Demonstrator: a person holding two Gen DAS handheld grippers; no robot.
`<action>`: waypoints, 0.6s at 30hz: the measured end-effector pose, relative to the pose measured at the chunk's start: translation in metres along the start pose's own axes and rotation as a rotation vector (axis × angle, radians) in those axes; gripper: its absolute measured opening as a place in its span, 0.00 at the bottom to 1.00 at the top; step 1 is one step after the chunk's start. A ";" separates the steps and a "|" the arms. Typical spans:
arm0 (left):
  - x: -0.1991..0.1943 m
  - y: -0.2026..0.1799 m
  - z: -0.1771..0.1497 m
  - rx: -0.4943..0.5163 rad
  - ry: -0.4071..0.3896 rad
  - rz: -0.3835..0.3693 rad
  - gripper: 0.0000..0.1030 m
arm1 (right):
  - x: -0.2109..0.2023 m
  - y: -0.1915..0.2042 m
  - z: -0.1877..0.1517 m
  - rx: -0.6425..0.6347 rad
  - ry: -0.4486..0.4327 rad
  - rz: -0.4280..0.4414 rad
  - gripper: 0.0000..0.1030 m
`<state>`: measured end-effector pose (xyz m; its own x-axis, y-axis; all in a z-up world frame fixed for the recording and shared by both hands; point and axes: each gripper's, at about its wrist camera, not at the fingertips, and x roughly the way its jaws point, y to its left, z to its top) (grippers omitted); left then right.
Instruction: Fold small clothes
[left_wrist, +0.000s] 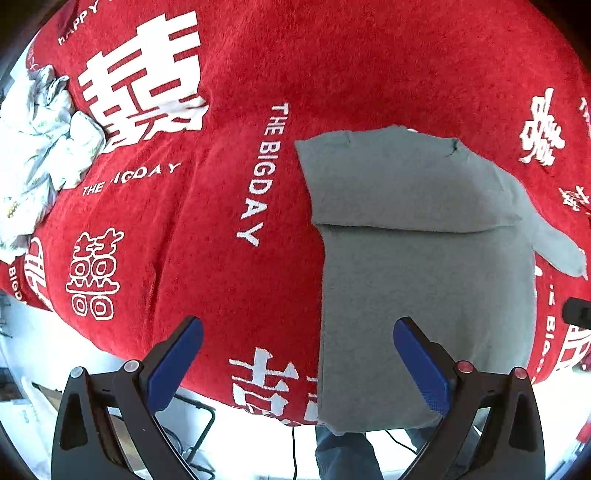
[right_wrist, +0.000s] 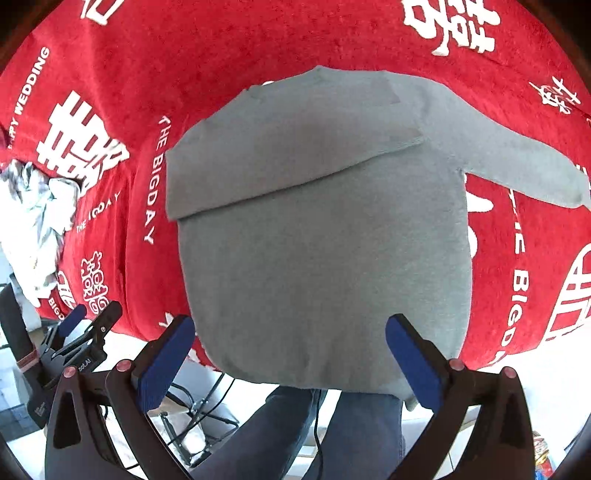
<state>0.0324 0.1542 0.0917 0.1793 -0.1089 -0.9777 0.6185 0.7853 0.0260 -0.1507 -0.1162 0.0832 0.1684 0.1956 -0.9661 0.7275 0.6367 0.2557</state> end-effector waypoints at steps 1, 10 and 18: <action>-0.005 0.001 -0.002 0.010 -0.005 -0.024 1.00 | -0.001 0.002 -0.001 0.009 0.007 0.005 1.00; -0.040 0.003 -0.020 -0.044 -0.068 -0.072 1.00 | -0.008 0.001 -0.003 0.034 0.052 0.025 1.00; -0.053 -0.026 -0.048 -0.129 -0.110 0.000 1.00 | -0.035 -0.014 0.003 -0.073 0.029 0.049 1.00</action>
<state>-0.0301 0.1689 0.1324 0.2657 -0.1696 -0.9490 0.5165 0.8563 -0.0084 -0.1648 -0.1341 0.1129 0.1825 0.2488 -0.9512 0.6684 0.6781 0.3056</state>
